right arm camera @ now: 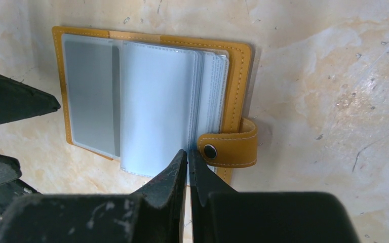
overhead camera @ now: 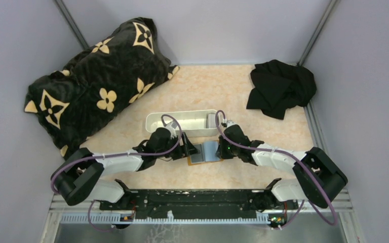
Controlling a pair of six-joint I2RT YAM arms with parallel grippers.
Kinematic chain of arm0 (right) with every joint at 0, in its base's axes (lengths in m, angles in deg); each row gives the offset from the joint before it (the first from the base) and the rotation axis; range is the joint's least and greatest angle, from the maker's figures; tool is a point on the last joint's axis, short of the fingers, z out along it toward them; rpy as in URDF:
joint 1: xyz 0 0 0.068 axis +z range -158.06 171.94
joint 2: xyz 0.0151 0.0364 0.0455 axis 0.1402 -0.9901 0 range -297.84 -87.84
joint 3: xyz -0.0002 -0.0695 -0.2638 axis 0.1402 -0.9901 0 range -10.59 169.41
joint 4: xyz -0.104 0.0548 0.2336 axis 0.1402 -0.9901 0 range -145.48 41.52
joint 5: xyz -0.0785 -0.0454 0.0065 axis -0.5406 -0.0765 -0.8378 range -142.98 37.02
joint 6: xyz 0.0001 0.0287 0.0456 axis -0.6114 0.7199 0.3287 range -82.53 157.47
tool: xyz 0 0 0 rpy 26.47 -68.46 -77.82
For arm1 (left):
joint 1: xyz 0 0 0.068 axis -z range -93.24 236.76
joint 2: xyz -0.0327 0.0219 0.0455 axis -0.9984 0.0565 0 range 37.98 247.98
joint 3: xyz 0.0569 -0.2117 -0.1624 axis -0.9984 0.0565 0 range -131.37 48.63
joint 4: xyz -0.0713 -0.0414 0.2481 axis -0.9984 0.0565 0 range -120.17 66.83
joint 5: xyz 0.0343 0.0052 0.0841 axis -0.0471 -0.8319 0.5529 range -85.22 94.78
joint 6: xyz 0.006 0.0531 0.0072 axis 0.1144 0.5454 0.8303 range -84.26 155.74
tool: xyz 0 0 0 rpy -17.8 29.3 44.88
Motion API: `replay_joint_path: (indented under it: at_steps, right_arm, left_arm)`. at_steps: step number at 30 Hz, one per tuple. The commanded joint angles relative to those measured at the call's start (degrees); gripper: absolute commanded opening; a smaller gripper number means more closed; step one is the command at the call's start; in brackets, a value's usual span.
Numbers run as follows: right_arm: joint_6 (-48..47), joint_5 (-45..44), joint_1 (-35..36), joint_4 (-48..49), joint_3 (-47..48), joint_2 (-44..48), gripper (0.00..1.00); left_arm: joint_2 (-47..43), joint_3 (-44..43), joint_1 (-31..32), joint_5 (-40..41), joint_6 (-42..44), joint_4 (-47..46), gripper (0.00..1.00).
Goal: Take the credit cards out of the card holder
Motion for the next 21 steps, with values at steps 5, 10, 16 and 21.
replay_joint_path:
  at_steps: [5, 10, 16, 21]
  right_arm:
    - [-1.2, -0.6, 0.1, -2.0, -0.4, -2.1, 0.06]
    - [-1.2, -0.6, 0.1, -2.6, -0.2, -1.5, 0.06]
    - [-1.4, -1.0, 0.1, -3.5, 0.0, -1.1, 0.06]
    - [-1.4, -0.9, 0.1, -3.6, -0.2, -1.0, 0.06]
  left_arm:
    - [-1.0, -0.9, 0.5, 0.0, 0.3, -0.9, 0.80]
    - [0.8, -1.2, 0.6, -0.4, 0.4, -1.8, 0.81]
    - [3.1, -1.6, 0.7, -1.2, 0.1, -3.9, 0.81]
    - [4.2, -1.9, 1.0, -1.6, -0.1, -4.8, 0.81]
